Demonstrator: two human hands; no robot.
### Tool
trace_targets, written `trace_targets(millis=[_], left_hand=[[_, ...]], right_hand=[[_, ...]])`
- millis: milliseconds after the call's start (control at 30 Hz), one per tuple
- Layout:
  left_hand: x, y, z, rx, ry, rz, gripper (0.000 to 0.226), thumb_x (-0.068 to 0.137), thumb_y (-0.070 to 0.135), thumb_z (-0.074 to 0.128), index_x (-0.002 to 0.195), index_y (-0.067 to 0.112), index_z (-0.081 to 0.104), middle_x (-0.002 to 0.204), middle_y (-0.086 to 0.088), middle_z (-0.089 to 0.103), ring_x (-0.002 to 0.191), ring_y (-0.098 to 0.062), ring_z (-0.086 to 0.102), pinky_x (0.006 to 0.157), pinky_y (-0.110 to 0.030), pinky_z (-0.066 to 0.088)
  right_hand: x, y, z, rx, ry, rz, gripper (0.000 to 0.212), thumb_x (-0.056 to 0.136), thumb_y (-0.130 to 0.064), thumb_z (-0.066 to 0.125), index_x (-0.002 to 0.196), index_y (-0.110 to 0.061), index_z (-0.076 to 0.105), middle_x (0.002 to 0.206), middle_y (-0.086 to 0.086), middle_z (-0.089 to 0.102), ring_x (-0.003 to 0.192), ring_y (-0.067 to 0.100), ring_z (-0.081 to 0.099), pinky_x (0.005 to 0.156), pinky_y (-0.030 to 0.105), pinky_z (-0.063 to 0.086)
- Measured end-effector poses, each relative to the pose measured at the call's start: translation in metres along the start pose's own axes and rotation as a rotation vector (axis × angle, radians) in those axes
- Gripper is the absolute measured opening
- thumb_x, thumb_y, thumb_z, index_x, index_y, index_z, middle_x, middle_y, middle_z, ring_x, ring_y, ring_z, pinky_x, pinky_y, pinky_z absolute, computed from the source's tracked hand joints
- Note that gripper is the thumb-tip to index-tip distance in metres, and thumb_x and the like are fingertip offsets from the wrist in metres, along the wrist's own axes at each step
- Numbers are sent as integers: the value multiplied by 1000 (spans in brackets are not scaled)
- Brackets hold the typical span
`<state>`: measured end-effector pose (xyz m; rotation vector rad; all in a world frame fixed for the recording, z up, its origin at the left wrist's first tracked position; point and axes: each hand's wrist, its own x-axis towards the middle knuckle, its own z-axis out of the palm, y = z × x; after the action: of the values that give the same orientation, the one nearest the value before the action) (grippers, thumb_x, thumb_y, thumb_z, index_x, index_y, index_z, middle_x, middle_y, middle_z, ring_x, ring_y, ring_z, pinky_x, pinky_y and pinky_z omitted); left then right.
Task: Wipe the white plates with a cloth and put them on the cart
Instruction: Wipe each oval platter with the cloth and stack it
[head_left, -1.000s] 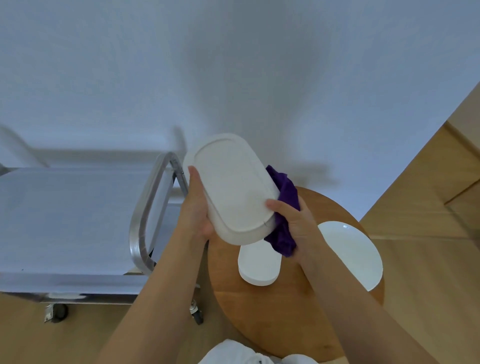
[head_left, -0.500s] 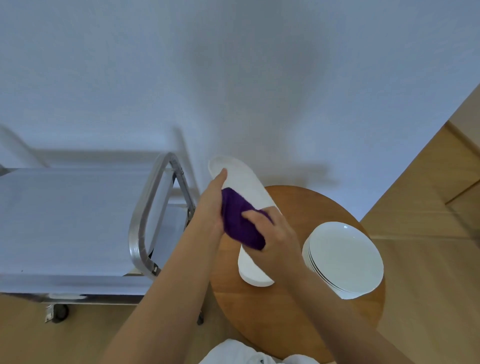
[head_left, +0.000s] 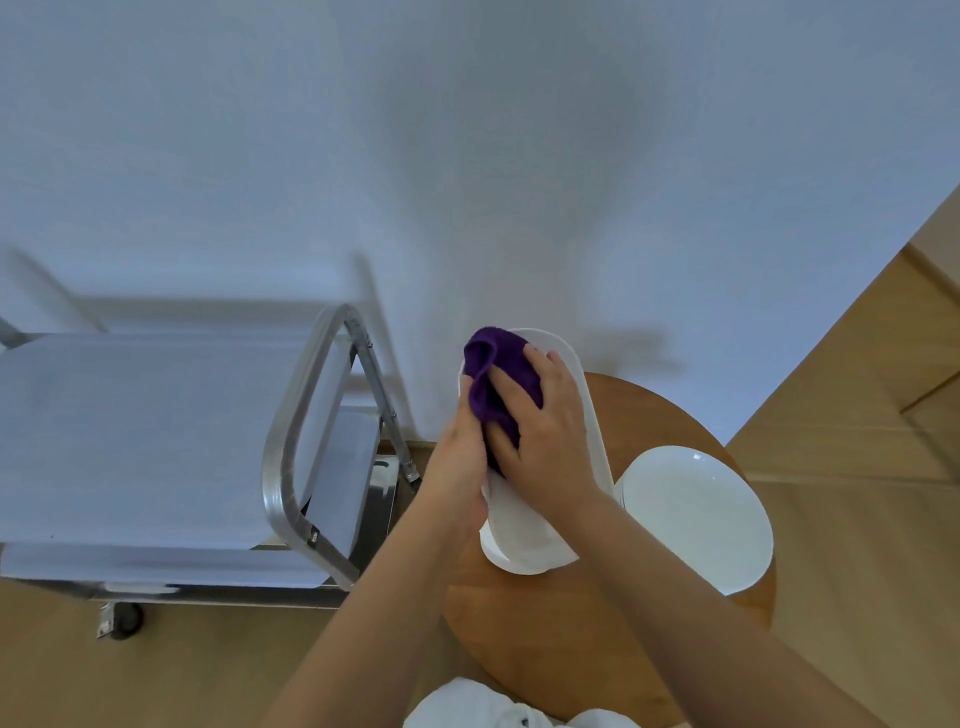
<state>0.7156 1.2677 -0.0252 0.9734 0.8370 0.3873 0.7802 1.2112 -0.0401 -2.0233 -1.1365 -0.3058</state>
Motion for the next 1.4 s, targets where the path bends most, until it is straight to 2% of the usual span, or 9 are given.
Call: trace_targets(millis=[200,300,500,633,733,867,1067,1200,1400], left_hand=[[-5,0,1,-2,-9,118,88,69,86,34,135,31,50,132,2,58,126,-20,50,109,-48,37],[-5,9,-1,-29,73,151,97,62,89,35,134,26,52,120,1,66,115,-19,59,101,-45,45],[12,25,-14,-159,158,119,45,81,74,38,101,37,55,95,12,63,87,-14,62,49,-29,55],[10,21,-11,-171,122,29,93,57,84,44,128,23,52,121,0,65,110,-27,61,89,-48,53],[12,14,-8,-148,124,-7,67,70,79,44,102,22,60,81,-2,76,71,-21,73,56,-35,58],[21,7,-5,-34,64,-13,58,82,71,44,96,18,64,75,-2,75,66,-16,72,50,-27,56],[22,-23,-10,56,-1,-80,59,82,72,40,110,29,68,107,-7,72,105,-26,65,95,-48,50],[32,-45,-22,-68,122,-252,68,80,72,45,109,14,65,98,-15,73,97,-33,68,94,-50,51],[57,-66,-50,-170,316,-404,78,86,74,32,139,19,44,142,-9,50,129,-30,48,108,-47,38]], right_hand=[[18,8,-1,-21,108,109,41,84,-25,55,120,-5,61,129,26,51,117,47,47,93,58,42],[10,16,0,-66,141,126,42,78,-18,62,118,-5,63,127,27,51,114,47,49,92,57,44],[-38,16,5,-32,91,198,43,76,-20,62,117,-7,63,130,21,51,121,38,43,100,38,33],[-58,9,2,34,29,157,43,77,-30,53,113,-9,65,127,15,55,119,29,43,97,35,37],[-64,-1,2,61,-1,88,45,78,-33,51,113,-10,65,124,15,57,118,23,40,95,31,36],[-49,-2,5,81,9,94,44,79,-26,55,117,-7,62,128,20,52,118,31,46,97,37,38],[-1,25,13,-22,74,101,38,79,-19,64,114,-6,64,121,22,56,109,39,53,92,43,43],[-7,57,28,-210,-95,39,35,78,-15,69,112,-6,65,116,22,59,103,40,56,82,46,48],[-59,82,45,43,-329,528,46,87,-32,62,130,-21,48,131,3,45,114,19,44,86,17,35]])
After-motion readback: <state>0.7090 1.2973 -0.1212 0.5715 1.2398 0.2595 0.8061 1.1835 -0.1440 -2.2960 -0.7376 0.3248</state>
